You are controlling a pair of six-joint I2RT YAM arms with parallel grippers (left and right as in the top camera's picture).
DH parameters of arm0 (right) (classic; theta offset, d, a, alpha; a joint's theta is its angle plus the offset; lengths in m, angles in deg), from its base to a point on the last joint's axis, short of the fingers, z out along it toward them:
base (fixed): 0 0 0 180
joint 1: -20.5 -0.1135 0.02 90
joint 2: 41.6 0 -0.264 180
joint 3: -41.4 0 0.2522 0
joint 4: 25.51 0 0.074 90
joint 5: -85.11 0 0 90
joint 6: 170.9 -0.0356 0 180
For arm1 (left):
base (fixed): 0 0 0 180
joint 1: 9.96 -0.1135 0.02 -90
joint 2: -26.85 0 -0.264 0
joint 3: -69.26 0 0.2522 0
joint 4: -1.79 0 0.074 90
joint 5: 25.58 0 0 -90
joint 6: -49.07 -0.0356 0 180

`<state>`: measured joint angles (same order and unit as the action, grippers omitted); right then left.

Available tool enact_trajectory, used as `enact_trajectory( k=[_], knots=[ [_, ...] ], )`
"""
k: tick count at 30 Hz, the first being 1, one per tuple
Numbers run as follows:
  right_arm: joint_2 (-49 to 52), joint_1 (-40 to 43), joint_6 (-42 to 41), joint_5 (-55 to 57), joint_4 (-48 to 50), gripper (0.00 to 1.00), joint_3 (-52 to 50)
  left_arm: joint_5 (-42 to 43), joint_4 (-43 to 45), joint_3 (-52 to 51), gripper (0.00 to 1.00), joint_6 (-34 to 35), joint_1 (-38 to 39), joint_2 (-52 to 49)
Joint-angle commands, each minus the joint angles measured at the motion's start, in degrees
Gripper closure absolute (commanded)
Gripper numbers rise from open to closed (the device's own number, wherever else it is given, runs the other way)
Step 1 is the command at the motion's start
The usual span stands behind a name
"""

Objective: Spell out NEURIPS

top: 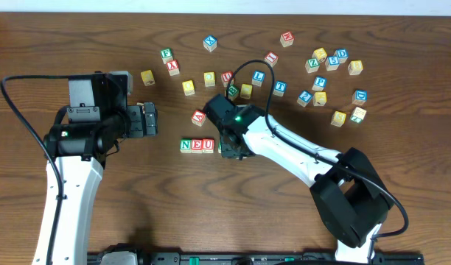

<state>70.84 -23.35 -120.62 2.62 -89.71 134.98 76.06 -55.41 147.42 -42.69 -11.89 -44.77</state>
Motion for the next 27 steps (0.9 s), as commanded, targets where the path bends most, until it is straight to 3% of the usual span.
enact_trajectory(
  k=[1,27],
  knots=[
    [0.07,-0.74,-0.96,1.77,2.27,0.99,-1.70,-0.37,-0.04,1.31,0.02,-0.59,-0.26,0.13],
    [0.07,-3.87,-1.42,2.86,9.40,0.97,-3.87,-0.37,-0.04,1.31,0.02,-0.59,-0.26,0.13]
  ],
)
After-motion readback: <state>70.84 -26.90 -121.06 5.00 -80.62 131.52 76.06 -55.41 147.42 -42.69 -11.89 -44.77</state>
